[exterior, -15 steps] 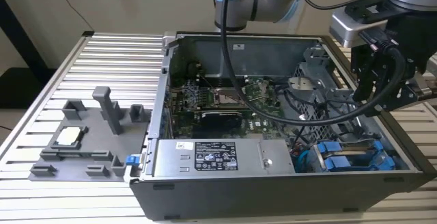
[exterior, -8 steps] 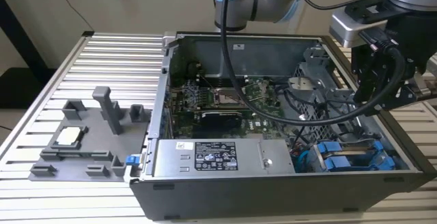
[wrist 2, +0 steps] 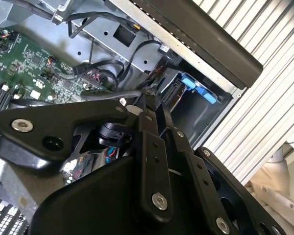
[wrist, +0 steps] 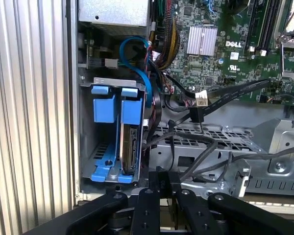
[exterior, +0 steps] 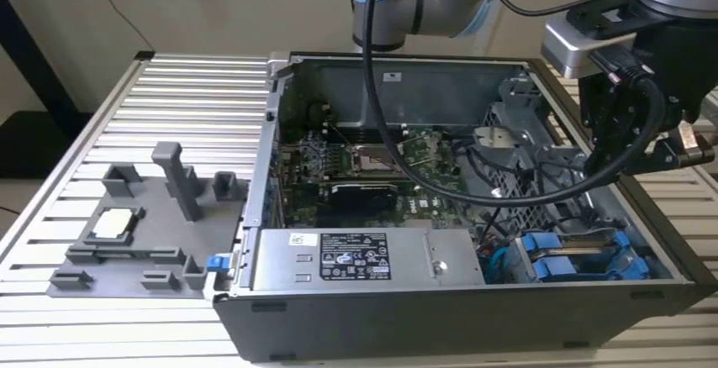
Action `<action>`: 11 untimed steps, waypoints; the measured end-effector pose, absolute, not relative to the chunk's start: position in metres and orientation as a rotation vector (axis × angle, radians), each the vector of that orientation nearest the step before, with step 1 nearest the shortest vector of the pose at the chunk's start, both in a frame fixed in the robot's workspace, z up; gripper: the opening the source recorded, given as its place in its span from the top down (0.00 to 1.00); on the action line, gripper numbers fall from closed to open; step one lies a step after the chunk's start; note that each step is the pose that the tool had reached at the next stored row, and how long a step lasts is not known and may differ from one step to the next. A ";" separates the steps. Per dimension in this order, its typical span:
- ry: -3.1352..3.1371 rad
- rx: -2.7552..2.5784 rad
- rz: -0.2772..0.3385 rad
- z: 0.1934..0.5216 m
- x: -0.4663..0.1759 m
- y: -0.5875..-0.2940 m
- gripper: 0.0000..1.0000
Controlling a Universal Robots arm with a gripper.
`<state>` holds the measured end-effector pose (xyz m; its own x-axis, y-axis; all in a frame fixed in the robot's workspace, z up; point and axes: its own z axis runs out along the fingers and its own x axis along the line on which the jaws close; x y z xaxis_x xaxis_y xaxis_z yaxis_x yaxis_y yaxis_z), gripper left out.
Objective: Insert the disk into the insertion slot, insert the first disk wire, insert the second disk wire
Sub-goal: 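Insert the first disk wire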
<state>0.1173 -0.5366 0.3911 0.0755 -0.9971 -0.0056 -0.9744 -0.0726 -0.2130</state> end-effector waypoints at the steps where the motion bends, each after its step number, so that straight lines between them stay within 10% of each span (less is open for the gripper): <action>1: 2.022 -2.180 -0.212 0.391 0.117 -0.537 0.81; 11: 2.043 -2.201 -0.171 0.391 0.131 -0.537 0.81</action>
